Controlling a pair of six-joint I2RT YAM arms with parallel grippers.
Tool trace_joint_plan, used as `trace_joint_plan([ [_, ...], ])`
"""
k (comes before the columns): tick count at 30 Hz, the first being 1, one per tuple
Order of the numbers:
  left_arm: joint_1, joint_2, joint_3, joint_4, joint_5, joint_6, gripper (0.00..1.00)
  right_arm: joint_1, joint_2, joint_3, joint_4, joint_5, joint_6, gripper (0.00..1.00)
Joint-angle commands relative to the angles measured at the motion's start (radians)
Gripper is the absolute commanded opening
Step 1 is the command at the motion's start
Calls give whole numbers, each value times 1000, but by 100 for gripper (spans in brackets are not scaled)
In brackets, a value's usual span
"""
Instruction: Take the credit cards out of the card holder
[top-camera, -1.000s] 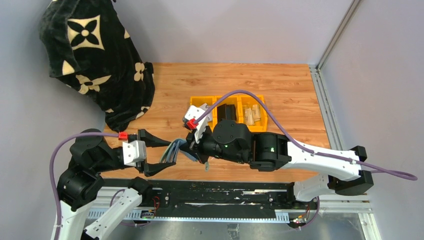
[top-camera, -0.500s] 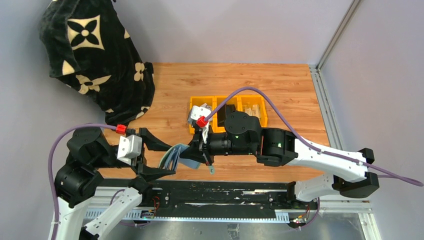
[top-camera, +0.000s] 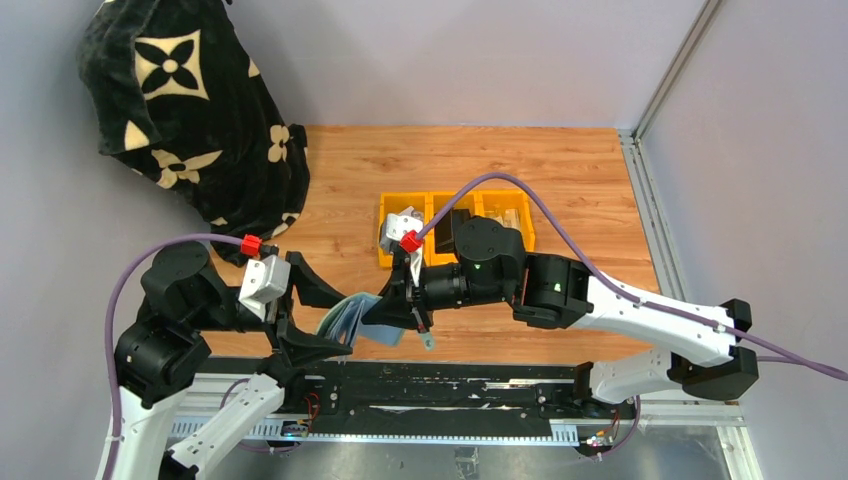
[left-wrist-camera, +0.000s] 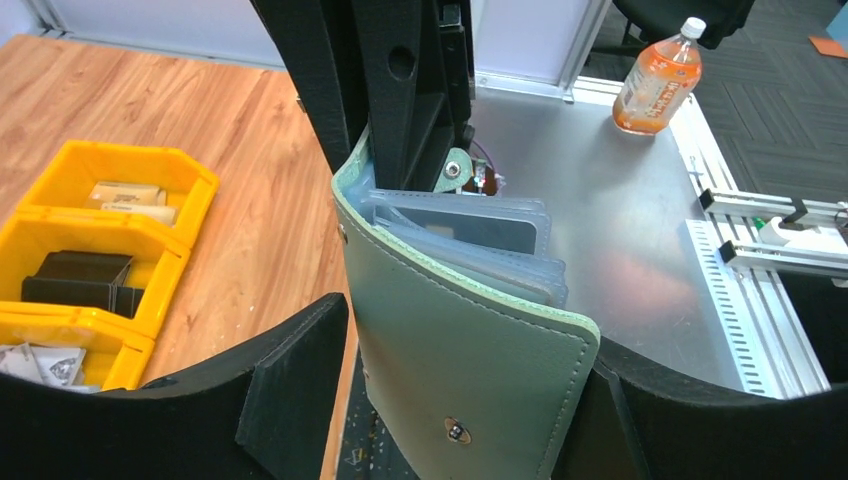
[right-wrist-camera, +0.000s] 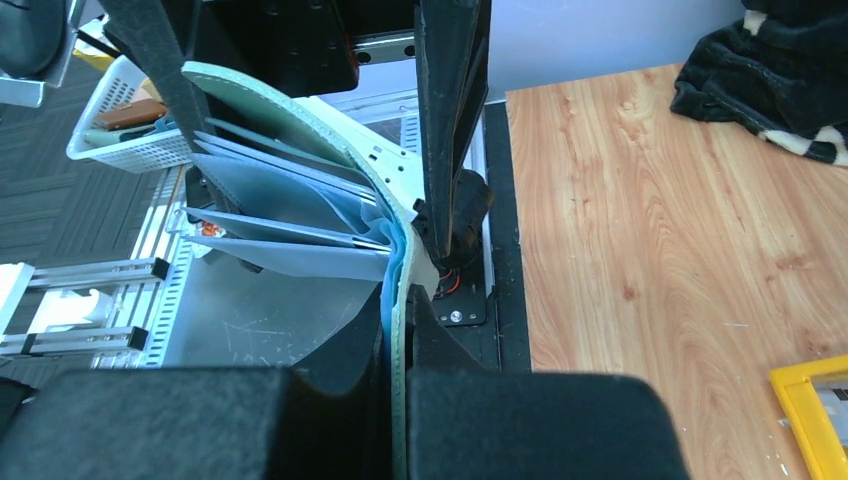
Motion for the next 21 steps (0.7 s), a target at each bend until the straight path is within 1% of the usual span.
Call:
trace_joint_plan([
  [1,-3,0,-19,17,-75,-17,69,-5,-28,-11,82,-156,19,0],
  [3,-3,-6,-30,23,-80,-20,68,-5,-27,-19,107,-187,22,0],
  [8,-3,0,-44,30,-85,-21,68,-6,3,-12,164,-251,43,0],
  [10,-3,-4,-44,38,-90,-21,69,-4,19,-8,172,-273,50,0],
  [11,-3,-3,-44,40,-93,-25,72,-5,25,-5,173,-281,51,0],
  [14,-3,-9,-47,49,-90,-35,75,-5,40,4,185,-291,55,0],
  [21,-3,-28,-46,52,-62,-36,77,-6,37,11,152,-268,46,0],
])
